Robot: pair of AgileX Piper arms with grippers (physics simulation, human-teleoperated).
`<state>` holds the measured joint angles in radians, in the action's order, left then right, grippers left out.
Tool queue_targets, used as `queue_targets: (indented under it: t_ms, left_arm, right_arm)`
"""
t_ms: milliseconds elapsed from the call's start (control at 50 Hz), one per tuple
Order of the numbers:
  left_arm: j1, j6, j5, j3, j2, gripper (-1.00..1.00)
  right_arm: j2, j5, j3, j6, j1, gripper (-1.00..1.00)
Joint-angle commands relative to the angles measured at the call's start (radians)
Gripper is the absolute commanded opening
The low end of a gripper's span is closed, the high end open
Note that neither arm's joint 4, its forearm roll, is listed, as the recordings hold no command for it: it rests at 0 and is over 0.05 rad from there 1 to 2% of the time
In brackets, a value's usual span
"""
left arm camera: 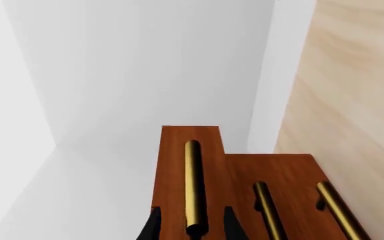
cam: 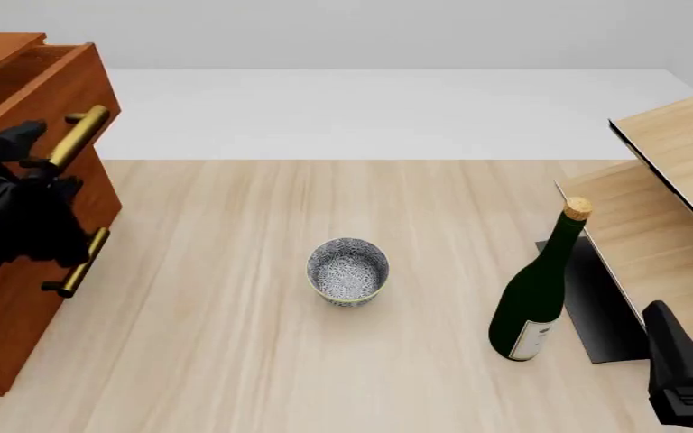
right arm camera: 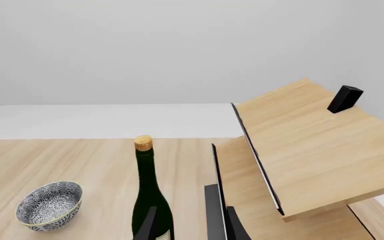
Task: Close the bottom drawer of the cabinet and open the top drawer.
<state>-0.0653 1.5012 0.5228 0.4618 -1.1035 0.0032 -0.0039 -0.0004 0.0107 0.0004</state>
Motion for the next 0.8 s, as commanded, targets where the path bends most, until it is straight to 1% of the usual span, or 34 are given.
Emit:
queue_targets:
  t_ms: [20, 420, 620, 700, 800]
  left_arm:
    - [0.023, 0.02, 0.009, 0.013, -0.011, 1.0]
    - [0.026, 0.017, 0.001, 0.011, -0.002, 1.0]
    - [0.035, 0.008, -0.024, -0.002, 0.036, 1.0]
    - [0.04, 0.013, -0.018, -0.013, 0.043, 1.0]
    - [0.05, -0.004, -0.041, -0.011, 0.062, 1.0]
  right_arm:
    - [0.002, -0.001, 0.0, 0.001, 0.0, 1.0]
    - [0.001, -0.001, 0.0, 0.001, 0.001, 1.0]
    - [0.0, 0.0, 0.0, 0.0, 0.001, 1.0]
    - [0.0, 0.0, 0.0, -0.001, 0.001, 1.0]
    - [0.0, -0.001, 0.0, -0.004, 0.001, 1.0]
